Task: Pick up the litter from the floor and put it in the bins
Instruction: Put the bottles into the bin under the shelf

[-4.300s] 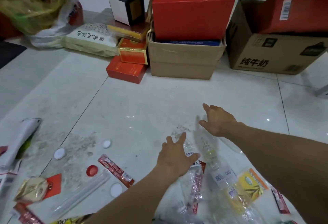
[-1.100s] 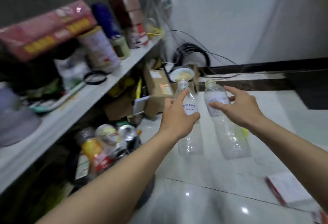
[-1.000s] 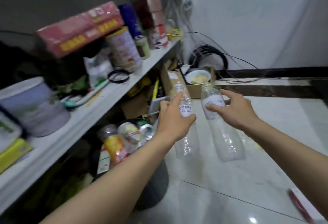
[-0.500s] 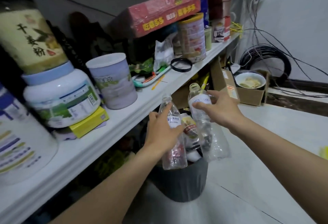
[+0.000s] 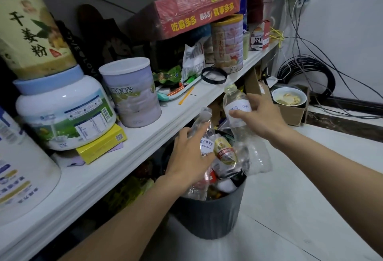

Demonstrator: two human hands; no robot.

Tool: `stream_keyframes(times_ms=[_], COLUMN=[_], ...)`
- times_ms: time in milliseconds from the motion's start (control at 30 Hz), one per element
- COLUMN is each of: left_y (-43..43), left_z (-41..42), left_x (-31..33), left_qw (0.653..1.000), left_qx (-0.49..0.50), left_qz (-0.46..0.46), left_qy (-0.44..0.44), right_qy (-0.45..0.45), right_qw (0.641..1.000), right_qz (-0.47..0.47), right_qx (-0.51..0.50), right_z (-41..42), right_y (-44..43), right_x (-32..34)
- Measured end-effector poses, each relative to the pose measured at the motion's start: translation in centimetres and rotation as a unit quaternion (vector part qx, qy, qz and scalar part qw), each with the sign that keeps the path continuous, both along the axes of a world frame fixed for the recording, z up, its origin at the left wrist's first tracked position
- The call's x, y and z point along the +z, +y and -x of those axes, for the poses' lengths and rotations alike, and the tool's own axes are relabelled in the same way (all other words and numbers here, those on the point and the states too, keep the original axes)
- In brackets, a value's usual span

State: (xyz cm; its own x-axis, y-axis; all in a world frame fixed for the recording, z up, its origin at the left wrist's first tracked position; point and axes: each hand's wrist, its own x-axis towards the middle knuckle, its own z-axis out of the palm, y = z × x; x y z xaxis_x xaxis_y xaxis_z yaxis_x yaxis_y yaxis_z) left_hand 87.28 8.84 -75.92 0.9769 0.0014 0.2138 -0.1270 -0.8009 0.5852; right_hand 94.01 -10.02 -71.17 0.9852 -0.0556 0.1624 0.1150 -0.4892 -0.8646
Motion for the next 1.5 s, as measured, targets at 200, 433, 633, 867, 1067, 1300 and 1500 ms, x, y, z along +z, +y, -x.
stream_keyframes(times_ms=[200,433,633,867,1067,1300,1500], left_y=[-0.9,-2.8,-5.0,-5.8,-4.6,-4.0,-3.2], left_z=[-1.9,-5.5,-8.8,-13.2,-16.0,-17.1,-17.6], left_x=[2.4,4.1,4.3,4.3,2.7,-0.1,-1.3], left_qw=[0.994,0.984,0.979,0.974,0.97,0.965,0.963], left_qx=[-0.07,-0.12,-0.147,-0.183,-0.201,-0.215,-0.189], left_qz=[-0.083,-0.111,-0.116,-0.124,-0.139,-0.133,-0.173], left_qy=[-0.031,-0.071,-0.085,-0.049,0.003,0.07,0.088], right_qy=[-0.032,-0.052,-0.051,-0.04,-0.034,-0.026,-0.03], right_qw=[0.998,0.992,0.985,0.981,0.982,0.985,0.986], right_qz=[-0.037,-0.048,-0.071,-0.084,-0.085,-0.092,-0.099], right_qx=[-0.043,-0.106,-0.149,-0.169,-0.164,-0.142,-0.129], right_z=[-0.3,-0.8,-1.3,-1.9,-2.3,-2.7,-2.8], right_y=[-0.8,-2.7,-5.3,-7.3,-7.2,-6.0,-5.2], right_x=[0.1,0.6,0.3,-0.9,-1.9,-2.9,-3.5])
